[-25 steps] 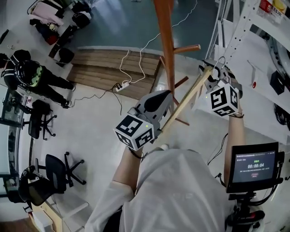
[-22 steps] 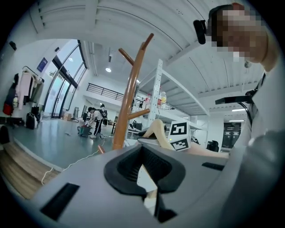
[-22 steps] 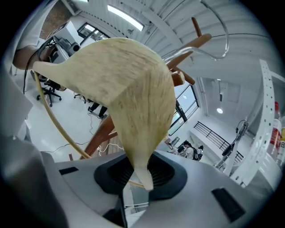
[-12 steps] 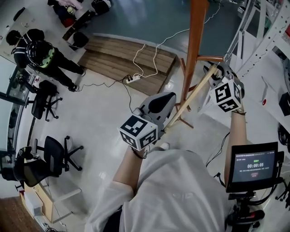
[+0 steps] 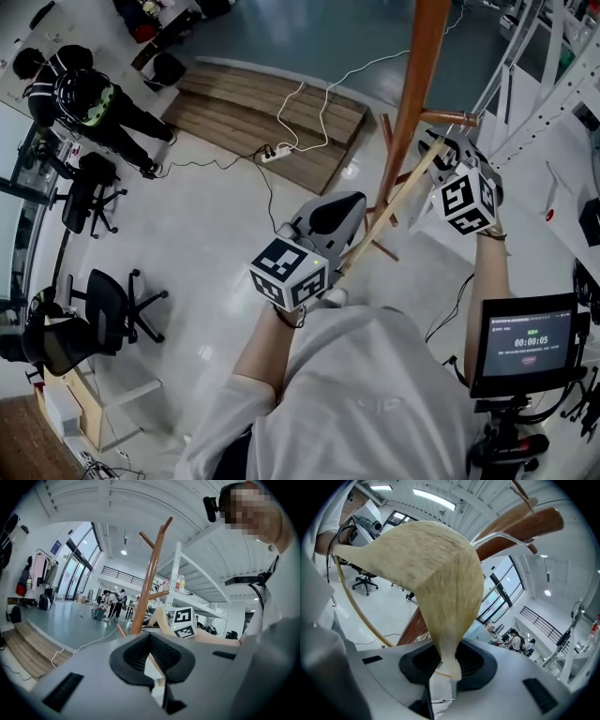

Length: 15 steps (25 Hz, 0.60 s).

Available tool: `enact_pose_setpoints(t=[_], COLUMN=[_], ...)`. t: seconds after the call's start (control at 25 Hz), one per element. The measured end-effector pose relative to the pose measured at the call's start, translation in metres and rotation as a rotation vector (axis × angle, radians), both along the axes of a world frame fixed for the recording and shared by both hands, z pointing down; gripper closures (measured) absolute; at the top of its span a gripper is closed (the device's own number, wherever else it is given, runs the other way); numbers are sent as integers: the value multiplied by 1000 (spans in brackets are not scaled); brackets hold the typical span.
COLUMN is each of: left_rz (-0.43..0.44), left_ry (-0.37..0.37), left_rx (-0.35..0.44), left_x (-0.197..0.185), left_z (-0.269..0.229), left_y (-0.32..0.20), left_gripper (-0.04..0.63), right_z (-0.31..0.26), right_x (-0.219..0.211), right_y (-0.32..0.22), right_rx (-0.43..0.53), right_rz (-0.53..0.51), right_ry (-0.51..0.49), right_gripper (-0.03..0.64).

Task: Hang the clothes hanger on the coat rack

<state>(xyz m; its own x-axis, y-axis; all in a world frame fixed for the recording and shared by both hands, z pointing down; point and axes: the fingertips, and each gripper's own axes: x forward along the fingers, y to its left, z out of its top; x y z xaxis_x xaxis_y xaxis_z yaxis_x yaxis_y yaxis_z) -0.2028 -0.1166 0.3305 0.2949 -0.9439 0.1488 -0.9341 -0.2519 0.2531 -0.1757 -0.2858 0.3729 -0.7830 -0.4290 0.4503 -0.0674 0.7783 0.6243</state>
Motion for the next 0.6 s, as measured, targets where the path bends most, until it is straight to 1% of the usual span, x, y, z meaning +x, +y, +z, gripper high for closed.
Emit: enact_pose_setpoints(t=[0.32,0.6], left_rz=[-48,-93], left_ry=[12,24], left_rx=[-9,-6], left_x=[-12,-27], left_z=[5,4], left_y=[14,24], left_gripper=[594,594], right_z=[7,17], right_x=[-10,-12], right_y=[6,1], right_rx=[-12,9], right_rz=[-10,28], right_ry=[10,34], right_gripper=[520,520])
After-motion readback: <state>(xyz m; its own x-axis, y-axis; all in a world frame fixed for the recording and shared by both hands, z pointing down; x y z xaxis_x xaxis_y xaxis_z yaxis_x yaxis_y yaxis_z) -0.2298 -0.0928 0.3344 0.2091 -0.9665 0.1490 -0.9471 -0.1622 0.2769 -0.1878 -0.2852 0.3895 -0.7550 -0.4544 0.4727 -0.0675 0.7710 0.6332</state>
